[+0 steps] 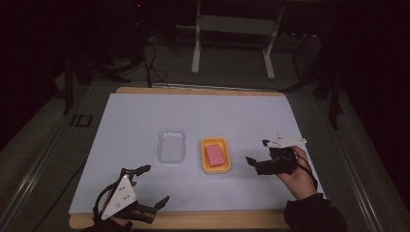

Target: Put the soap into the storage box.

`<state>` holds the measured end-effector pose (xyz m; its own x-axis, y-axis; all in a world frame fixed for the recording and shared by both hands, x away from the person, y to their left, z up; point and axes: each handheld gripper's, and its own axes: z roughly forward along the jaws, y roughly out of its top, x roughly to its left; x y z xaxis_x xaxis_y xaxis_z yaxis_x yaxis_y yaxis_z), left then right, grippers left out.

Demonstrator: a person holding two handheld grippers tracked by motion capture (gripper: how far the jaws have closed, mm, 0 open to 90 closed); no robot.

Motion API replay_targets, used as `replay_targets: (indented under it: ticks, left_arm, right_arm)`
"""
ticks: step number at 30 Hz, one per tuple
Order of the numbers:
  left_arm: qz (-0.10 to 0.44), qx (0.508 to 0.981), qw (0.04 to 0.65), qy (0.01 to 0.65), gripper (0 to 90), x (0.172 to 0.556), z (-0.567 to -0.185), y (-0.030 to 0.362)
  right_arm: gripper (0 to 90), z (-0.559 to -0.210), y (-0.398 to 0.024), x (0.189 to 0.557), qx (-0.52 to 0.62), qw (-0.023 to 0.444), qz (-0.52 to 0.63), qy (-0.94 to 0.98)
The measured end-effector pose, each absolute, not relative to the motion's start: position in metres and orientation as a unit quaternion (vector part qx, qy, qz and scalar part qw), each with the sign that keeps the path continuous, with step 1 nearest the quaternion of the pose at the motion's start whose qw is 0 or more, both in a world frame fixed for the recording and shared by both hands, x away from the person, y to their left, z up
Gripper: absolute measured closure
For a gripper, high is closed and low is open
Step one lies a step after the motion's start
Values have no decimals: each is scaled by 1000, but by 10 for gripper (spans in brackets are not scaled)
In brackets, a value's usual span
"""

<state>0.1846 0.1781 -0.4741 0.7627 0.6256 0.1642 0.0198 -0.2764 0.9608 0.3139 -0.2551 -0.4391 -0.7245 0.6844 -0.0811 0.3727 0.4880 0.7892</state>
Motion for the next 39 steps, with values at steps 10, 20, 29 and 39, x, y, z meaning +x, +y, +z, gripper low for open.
replay_targets:
  ticks: [10,20,29,39]
  left_arm:
    - [269,754,559,214,6,185,-474,178]
    - [266,755,560,212,6,185,-474,178]
    - [269,755,560,212,6,185,-474,178]
    - [269,756,557,213,6,186,-474,178]
  right_arm:
    - [110,-460,-282,290,316,254,395,825]
    - [111,-476,-298,287,351,202,409,818]
    - [111,-490,-295,293,340,200,386,834]
    - [112,-495,-295,297,342,194,376,839]
